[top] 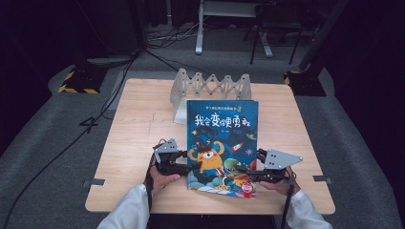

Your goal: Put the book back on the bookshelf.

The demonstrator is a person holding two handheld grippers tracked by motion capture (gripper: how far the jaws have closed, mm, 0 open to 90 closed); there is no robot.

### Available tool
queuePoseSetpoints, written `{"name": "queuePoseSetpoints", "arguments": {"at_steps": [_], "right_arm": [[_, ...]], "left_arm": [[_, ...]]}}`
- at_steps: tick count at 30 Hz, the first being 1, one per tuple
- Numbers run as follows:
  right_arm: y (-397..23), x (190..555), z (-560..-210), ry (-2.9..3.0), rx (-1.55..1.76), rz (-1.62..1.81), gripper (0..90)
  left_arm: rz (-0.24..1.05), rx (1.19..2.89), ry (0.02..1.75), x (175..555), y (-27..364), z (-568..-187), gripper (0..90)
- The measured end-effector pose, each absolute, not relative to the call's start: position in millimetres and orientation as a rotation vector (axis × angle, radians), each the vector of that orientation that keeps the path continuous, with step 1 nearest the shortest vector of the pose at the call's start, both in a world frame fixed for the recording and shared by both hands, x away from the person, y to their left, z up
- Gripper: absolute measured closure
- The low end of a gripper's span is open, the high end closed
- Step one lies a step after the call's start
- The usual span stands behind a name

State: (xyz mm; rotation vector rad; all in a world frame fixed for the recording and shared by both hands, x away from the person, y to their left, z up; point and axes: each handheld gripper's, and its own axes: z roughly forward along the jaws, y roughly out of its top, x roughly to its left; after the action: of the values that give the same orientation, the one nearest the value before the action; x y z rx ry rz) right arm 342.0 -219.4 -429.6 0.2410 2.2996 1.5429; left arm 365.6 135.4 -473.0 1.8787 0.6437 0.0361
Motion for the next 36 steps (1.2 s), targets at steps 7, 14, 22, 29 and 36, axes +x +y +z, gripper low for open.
{"name": "queuePoseSetpoints", "arguments": {"at_steps": [7, 14, 22, 29, 36], "right_arm": [[-223.2, 343.6, -431.3, 2.308, 0.28, 1.541, 53.3], [-228.6, 344.4, -435.7, 2.315, 0.312, 1.546, 53.6], [-233.3, 342.4, -441.1, 2.324, 0.345, 1.53, 53.1], [-236.8, 340.0, -443.6, 2.32, 0.349, 1.523, 54.2], [-245.5, 336.7, -452.7, 2.316, 0.406, 1.483, 57.2]], "left_arm": [[0.086, 1.892, 0.59, 353.1, 138.1, -463.7, 43.0], [0.164, 1.864, 0.551, 343.0, 135.8, -449.1, 44.6], [0.227, 1.835, 0.487, 331.4, 129.0, -433.3, 47.9], [0.295, 1.845, 0.47, 325.9, 118.2, -428.3, 48.7], [0.305, 1.846, 0.465, 326.4, 117.7, -428.8, 56.9]]}}
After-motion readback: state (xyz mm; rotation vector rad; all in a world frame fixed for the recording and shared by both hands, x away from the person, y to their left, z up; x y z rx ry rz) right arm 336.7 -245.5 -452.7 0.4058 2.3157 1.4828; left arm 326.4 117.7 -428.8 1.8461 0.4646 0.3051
